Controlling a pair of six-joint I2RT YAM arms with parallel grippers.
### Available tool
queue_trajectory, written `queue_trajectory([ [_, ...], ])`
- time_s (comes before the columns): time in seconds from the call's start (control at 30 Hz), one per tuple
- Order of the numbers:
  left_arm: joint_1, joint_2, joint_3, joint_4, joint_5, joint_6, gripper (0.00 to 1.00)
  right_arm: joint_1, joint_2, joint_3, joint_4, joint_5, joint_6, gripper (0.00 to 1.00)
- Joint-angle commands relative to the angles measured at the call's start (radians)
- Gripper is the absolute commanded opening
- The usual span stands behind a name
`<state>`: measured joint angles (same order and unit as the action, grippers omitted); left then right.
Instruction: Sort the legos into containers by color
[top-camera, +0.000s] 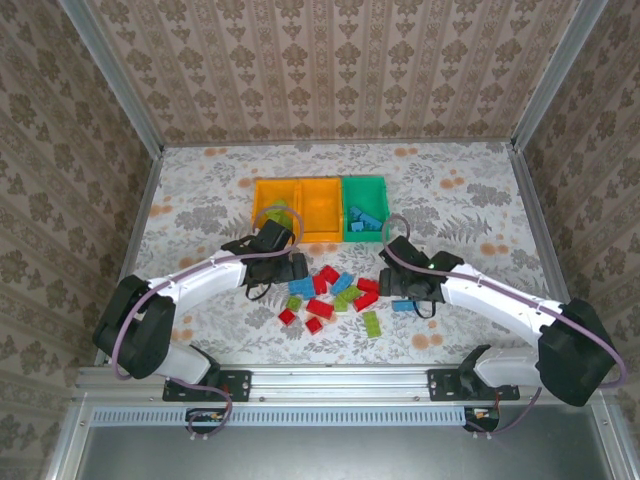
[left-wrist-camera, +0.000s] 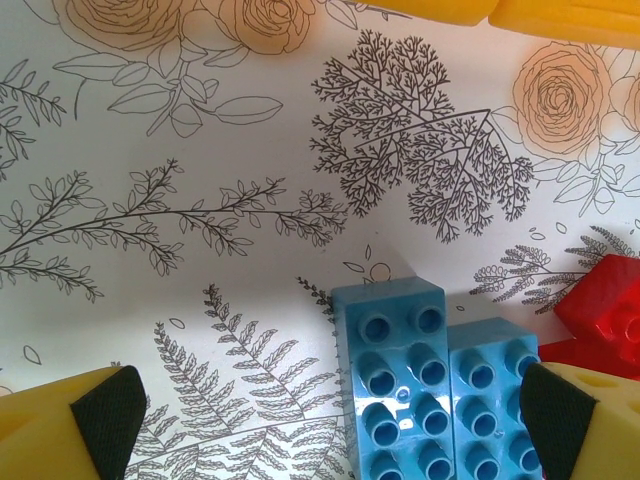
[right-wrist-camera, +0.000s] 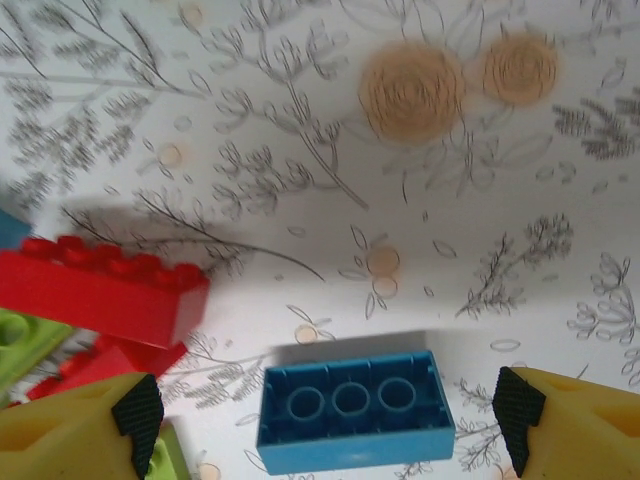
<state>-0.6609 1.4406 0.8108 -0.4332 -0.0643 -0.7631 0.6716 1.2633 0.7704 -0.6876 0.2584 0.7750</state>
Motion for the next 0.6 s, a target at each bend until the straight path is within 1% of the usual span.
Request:
queue_trajectory([
  [0.0, -0.006, 0.010, 0.022, -0.011, -0.019, 0.027, 1.00, 0.026, 0.006, -0.031, -0.032, 0.015, 0.064, 0.89],
  [0.2, -0.006, 0.008, 0.020, -0.010, -0.022, 0.026, 1.00, 0.067, 0.060, -0.044, -0.058, 0.026, 0.095, 0.89],
  [0.43, -0.006, 0.015, 0.025, -0.011, -0.020, 0.028, 1.00, 0.069, 0.120, -0.061, 0.003, 0.018, 0.081, 0.88],
  [0.47, -0.006, 0.015, 0.027, -0.012, -0.023, 0.030, 1.00, 0.069, 0.159, -0.059, 0.005, 0.018, 0.074, 0.87],
  [0.57, -0.006, 0.014, 0.026, -0.019, -0.029, 0.031, 1.00, 0.069, 0.204, -0.052, 0.002, 0.017, 0.070, 0.85],
])
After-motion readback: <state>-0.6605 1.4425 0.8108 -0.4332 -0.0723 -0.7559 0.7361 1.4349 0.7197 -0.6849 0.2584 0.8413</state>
